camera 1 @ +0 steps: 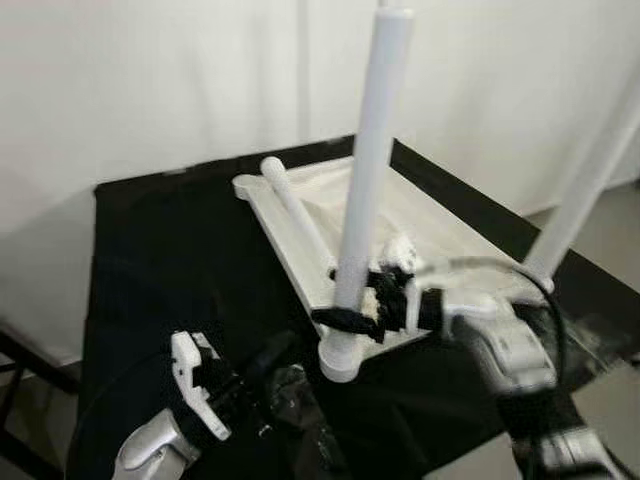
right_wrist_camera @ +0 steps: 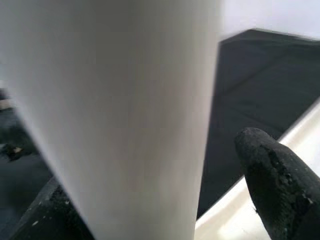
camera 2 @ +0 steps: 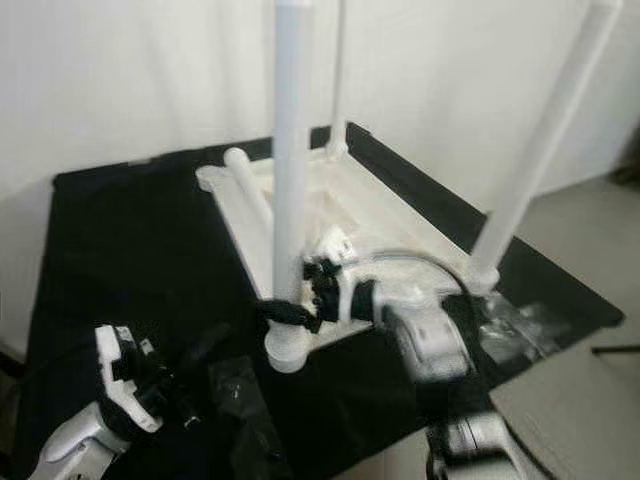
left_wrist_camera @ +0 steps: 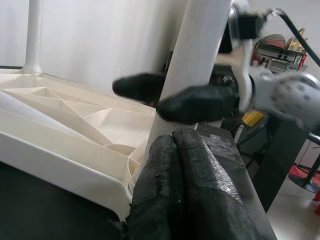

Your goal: Building children table

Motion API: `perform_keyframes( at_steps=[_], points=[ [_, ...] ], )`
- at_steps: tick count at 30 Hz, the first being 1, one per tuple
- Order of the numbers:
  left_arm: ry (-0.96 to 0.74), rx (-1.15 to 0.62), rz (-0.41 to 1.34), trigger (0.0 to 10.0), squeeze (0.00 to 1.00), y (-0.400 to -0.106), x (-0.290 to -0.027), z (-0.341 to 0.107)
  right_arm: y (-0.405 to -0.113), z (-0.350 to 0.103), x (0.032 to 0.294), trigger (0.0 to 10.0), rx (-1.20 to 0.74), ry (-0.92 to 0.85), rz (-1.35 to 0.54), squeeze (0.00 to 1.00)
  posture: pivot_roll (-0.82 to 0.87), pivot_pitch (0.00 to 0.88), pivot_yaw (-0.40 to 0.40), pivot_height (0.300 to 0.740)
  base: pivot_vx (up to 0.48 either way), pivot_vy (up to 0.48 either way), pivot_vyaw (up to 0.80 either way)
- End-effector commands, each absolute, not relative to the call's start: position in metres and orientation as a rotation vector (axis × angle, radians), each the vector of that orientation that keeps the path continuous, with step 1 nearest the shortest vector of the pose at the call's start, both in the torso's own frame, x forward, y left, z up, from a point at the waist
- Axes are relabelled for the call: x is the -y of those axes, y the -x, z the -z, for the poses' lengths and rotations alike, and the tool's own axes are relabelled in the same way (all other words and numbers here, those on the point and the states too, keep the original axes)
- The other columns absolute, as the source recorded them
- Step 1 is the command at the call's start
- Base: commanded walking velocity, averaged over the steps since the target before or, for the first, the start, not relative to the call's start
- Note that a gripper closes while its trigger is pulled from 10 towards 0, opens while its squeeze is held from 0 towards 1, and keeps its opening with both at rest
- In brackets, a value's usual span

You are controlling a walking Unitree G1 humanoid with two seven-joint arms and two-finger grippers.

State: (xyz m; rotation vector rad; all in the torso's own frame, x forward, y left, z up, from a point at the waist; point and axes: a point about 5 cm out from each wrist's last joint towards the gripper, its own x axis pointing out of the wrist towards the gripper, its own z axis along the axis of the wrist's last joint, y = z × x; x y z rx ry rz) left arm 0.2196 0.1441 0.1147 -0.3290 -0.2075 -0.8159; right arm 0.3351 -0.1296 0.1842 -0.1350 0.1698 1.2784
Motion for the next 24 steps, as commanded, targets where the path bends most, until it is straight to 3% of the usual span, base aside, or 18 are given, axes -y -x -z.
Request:
perform_keyframes(
  at_steps=[1, 7, 8, 13, 21, 23, 24],
  points=[
    [0.322, 0.189, 0.803, 10.0, 0.00, -0.218, -0.144, -0.109, -0.345, -0.194, 0.139, 10.0, -0.167, 0.163, -1.293, 0.00, -0.01, 0.000, -0.033, 0.740, 0.000, 0.000, 0.00],
    [0.320, 0.186, 0.803, 10.0, 0.00, -0.217, -0.143, -0.109, -0.353, -0.201, 0.141, 10.0, -0.186, 0.150, -1.331, 0.00, 0.00, 0.000, -0.033, 0.740, 0.000, 0.000, 0.00],
    [0.319, 0.185, 0.804, 10.0, 0.00, -0.216, -0.142, -0.108, -0.355, -0.201, 0.143, 0.0, -0.202, 0.146, -1.345, 0.00, 0.00, 0.000, -0.034, 0.740, 0.000, 0.000, 0.00],
    [0.320, 0.180, 0.808, 10.0, 0.00, -0.214, -0.141, -0.108, -0.358, -0.196, 0.153, 0.0, -0.249, 0.120, -1.410, 0.00, 0.00, 0.000, -0.034, 0.740, 0.000, 0.000, 0.00],
    [0.326, 0.183, 0.808, 10.0, 0.00, -0.212, -0.140, -0.108, -0.345, -0.170, 0.165, 0.0, -0.264, 0.100, -1.362, 0.00, -0.02, 0.000, -0.030, 0.740, 0.000, 0.000, 0.00],
    [0.327, 0.184, 0.808, 10.0, 0.00, -0.212, -0.140, -0.109, -0.341, -0.164, 0.166, 0.0, -0.264, 0.101, -1.337, 0.00, -0.03, 0.000, -0.028, 0.740, 0.000, 0.000, 0.00],
    [0.328, 0.185, 0.811, 10.0, 0.00, -0.211, -0.139, -0.109, -0.327, -0.136, 0.160, 0.0, -0.277, 0.128, -1.153, 0.00, -0.03, 0.000, -0.030, 0.740, 0.000, 0.000, 0.00]
  ],
)
